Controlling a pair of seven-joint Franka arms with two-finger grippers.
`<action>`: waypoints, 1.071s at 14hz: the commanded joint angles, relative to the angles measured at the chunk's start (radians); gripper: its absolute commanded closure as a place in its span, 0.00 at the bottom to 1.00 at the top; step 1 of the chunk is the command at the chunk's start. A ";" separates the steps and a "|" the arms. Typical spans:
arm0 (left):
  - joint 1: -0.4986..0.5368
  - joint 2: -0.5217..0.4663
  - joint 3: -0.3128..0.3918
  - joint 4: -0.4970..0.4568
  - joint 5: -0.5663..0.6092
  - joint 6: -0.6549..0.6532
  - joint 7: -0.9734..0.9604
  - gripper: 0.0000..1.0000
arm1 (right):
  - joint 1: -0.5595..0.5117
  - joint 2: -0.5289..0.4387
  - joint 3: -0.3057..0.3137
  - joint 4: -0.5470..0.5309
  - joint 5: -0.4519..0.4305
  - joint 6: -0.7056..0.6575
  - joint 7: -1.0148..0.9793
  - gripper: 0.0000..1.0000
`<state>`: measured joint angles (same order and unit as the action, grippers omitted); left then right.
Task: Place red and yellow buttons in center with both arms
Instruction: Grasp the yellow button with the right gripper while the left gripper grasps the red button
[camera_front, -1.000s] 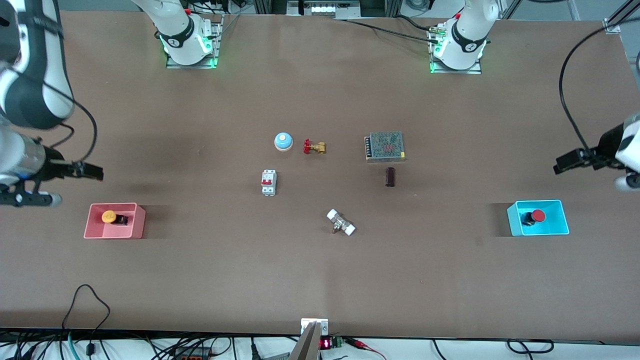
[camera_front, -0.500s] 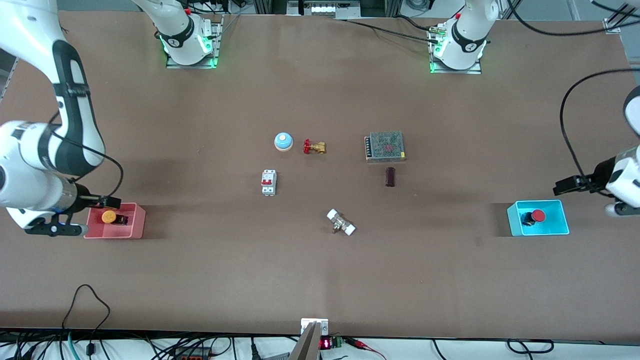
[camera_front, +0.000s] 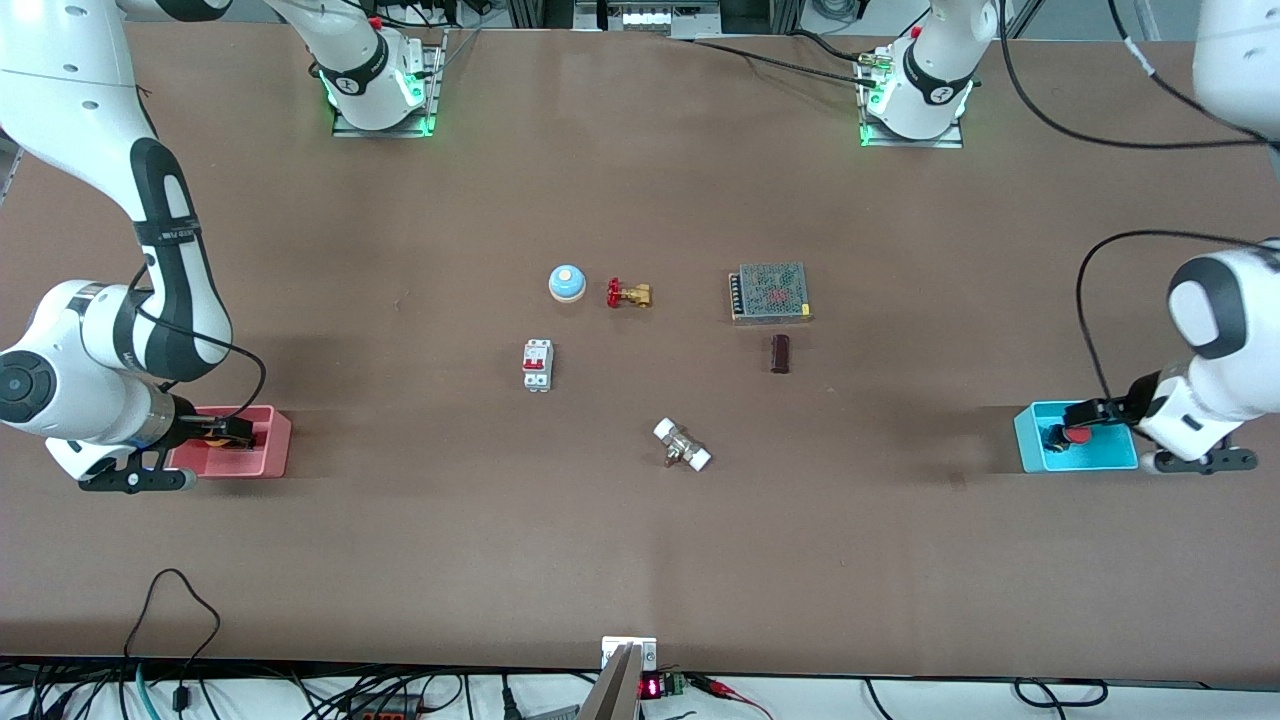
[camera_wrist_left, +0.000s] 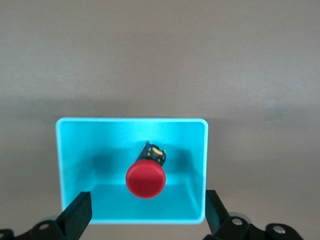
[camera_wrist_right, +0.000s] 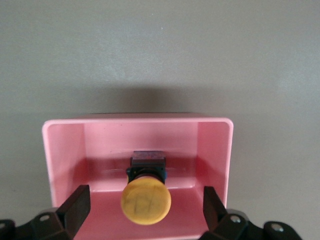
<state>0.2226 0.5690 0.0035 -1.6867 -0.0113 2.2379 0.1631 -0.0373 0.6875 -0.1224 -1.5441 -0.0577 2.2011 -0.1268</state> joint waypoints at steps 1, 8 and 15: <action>0.001 0.046 0.000 0.015 0.014 0.037 0.016 0.00 | -0.018 0.017 0.018 0.021 -0.010 0.000 -0.016 0.00; 0.001 0.051 0.001 0.001 0.039 0.034 0.018 0.44 | -0.023 0.046 0.020 0.021 -0.004 0.002 -0.016 0.00; 0.001 0.013 0.001 0.005 0.060 -0.010 0.010 0.78 | -0.023 0.063 0.023 0.022 0.001 0.015 -0.016 0.00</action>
<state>0.2228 0.6212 0.0040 -1.6831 0.0353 2.2722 0.1657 -0.0411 0.7410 -0.1176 -1.5413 -0.0575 2.2119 -0.1289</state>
